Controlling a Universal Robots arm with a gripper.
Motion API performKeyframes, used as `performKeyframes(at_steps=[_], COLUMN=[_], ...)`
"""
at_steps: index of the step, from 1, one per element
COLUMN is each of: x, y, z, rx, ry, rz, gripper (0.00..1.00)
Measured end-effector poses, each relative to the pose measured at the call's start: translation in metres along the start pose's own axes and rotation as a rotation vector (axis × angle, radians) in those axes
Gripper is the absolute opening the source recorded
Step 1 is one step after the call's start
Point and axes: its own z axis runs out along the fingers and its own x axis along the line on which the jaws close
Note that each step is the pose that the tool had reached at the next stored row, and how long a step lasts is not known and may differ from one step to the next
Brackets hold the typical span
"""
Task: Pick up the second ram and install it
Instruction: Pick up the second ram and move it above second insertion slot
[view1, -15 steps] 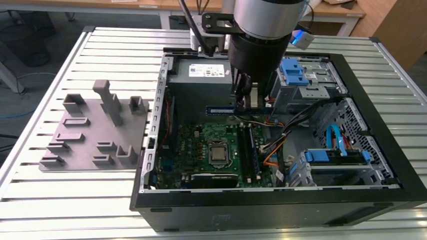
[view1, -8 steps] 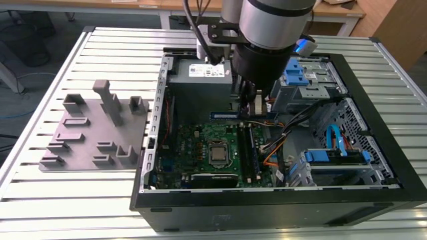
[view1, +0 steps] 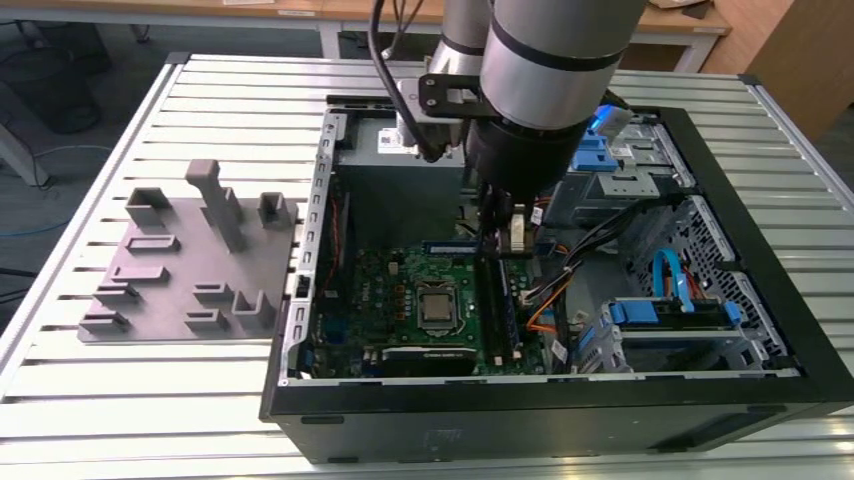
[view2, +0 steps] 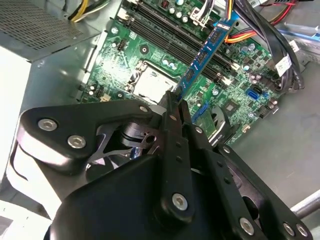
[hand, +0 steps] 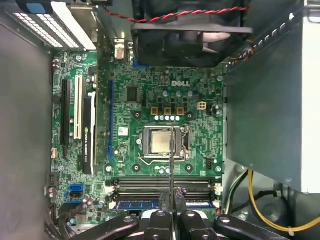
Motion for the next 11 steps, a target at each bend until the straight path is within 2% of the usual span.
performKeyframes(at_steps=[11], x=[0.0013], y=[0.0058], z=[0.0162], rx=[0.0000], ry=[0.0001], rz=[0.000], gripper=[0.14])
